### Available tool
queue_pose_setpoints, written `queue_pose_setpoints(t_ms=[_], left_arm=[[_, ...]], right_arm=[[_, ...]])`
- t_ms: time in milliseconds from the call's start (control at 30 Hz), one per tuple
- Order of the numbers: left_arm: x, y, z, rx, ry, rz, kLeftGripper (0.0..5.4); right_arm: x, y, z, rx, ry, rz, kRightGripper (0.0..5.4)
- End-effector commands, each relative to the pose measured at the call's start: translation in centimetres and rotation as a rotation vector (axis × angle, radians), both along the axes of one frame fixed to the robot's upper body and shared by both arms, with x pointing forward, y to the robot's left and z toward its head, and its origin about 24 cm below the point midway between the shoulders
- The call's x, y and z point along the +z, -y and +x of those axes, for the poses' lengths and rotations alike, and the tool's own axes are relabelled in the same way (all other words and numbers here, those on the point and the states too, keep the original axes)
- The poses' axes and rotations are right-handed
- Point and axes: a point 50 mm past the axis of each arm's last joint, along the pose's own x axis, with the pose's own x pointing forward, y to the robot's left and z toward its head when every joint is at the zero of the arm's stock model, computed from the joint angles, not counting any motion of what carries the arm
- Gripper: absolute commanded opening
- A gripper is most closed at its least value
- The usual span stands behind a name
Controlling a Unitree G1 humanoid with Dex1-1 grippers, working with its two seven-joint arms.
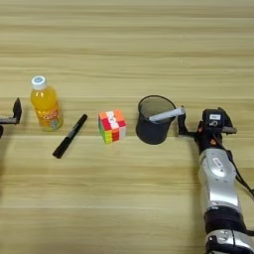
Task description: Move the objects on the table
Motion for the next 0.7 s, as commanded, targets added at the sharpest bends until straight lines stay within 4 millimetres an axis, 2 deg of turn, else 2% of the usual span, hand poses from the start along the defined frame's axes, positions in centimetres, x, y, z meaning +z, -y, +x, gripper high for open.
queue_pose_setpoints(t_ms=[33, 333, 567, 700], left_arm=[[0.1, 0.1, 0.4, -0.009, 0.004, 0.004, 5.38], [0.5, 0.0, 0.4, -0.01, 0.029, 0.01, 5.38], [3.0, -1.1, 0.2, 0.065, 0.215, -0.028, 5.38], [4.5, -0.8, -0.1, 0.037, 0.29, -0.051, 5.38]], right_arm=[[0.1, -0.5, 0.5, 0.01, 0.005, 0.002, 5.4], [0.1, -0.6, 0.5, 0.011, 0.008, -0.002, 5.4], [0.1, -0.8, 0.6, 0.015, 0.007, -0.003, 5.4], [0.1, -1.1, 0.6, 0.018, 0.007, -0.003, 5.4]])
